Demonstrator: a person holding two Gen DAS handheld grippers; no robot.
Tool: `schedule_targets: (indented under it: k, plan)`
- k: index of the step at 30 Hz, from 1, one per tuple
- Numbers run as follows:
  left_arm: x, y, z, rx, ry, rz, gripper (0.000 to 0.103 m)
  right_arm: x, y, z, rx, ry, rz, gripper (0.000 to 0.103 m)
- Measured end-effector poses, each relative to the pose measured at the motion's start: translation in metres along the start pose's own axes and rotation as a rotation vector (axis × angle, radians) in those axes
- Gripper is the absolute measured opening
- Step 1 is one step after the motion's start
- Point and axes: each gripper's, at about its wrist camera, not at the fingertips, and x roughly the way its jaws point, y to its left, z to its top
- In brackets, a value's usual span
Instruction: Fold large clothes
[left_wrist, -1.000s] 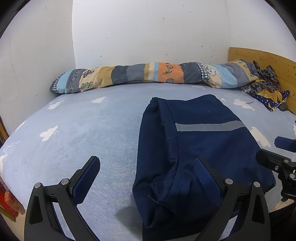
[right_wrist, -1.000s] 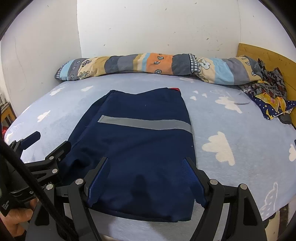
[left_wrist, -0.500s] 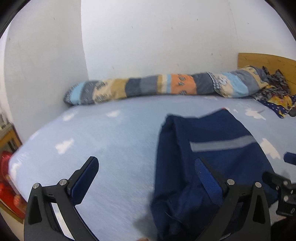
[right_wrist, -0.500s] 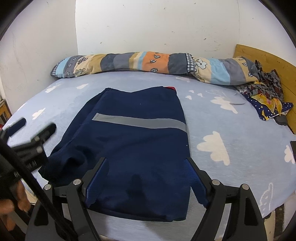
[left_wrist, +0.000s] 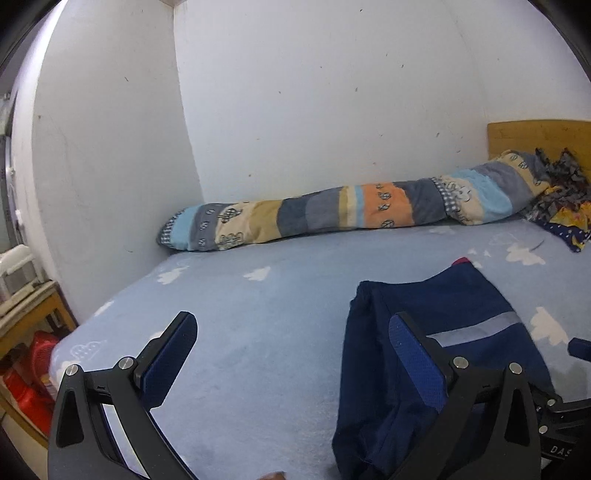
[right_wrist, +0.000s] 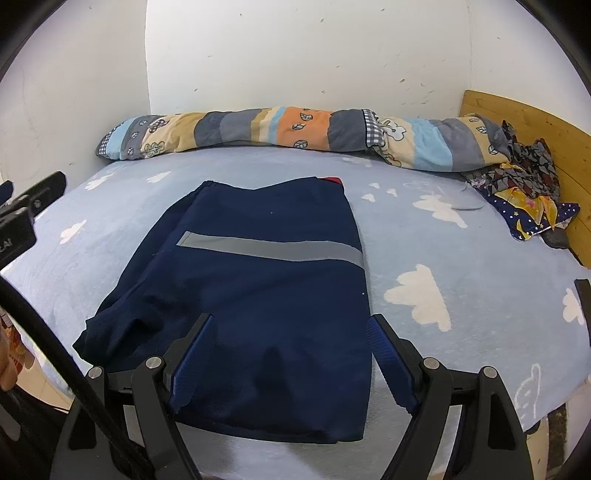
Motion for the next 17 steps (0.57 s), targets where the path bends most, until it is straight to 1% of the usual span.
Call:
schedule_targets:
  k: [2,4,11,14,17]
  plan:
    - [0.003,-0.006,-0.001,0.037,0.029,0.02,0.103,0.0,0.0,0.0,0.001,0.001,0.0,0.087]
    - [0.008,-0.009,-0.002,0.056,0.058,0.01,0.103,0.0,0.0,0.0,-0.001,-0.001,0.0,0.087]
    - [0.008,-0.006,-0.005,0.036,0.076,0.015,0.103,0.001,-0.001,0.001,0.002,-0.004,-0.004,0.087]
    - [0.01,-0.005,-0.009,0.039,0.112,-0.005,0.103,0.0,0.0,0.0,0.005,-0.006,-0.005,0.087]
    - [0.012,-0.004,-0.012,0.024,0.126,-0.011,0.103,-0.001,0.0,0.0,0.004,-0.007,-0.007,0.087]
